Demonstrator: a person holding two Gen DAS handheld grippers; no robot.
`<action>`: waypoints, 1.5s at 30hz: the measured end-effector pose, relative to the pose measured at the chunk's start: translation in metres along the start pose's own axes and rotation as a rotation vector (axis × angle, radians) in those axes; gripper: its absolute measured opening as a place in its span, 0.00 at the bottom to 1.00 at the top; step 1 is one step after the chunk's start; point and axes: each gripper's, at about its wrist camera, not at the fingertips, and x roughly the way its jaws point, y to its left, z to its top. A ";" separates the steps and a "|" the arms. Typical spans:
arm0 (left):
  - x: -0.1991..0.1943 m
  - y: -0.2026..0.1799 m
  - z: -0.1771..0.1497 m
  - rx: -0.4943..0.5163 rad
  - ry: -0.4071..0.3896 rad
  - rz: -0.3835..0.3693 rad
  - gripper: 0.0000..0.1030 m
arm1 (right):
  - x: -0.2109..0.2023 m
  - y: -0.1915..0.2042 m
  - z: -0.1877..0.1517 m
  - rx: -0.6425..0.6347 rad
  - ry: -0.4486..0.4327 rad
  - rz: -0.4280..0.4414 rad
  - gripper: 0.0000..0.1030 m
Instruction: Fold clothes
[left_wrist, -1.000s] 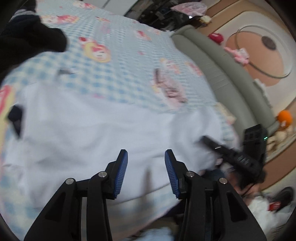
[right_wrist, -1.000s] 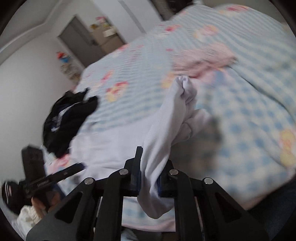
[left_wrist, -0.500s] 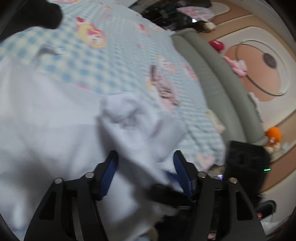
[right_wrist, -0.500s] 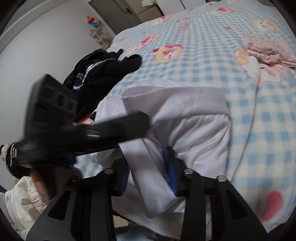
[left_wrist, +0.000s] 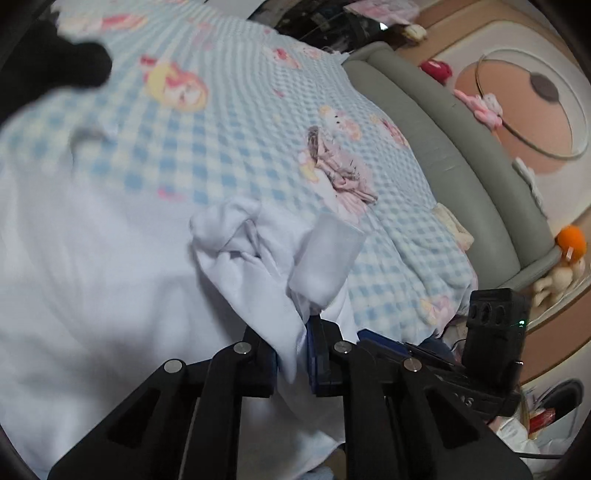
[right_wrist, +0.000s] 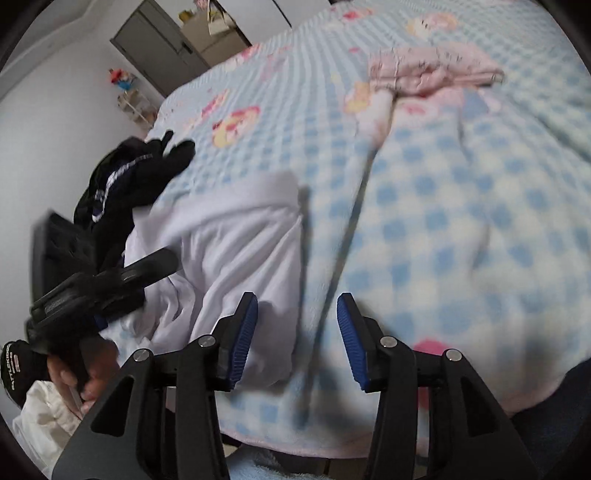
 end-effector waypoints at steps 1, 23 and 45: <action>-0.008 -0.001 0.005 0.006 -0.014 0.006 0.12 | 0.000 0.004 0.001 -0.011 -0.001 -0.005 0.45; -0.082 0.082 0.006 -0.112 0.004 0.189 0.13 | 0.037 0.062 -0.009 -0.088 0.085 0.068 0.52; -0.123 0.095 -0.023 -0.233 -0.085 0.335 0.43 | 0.045 0.052 -0.007 -0.153 0.100 -0.154 0.59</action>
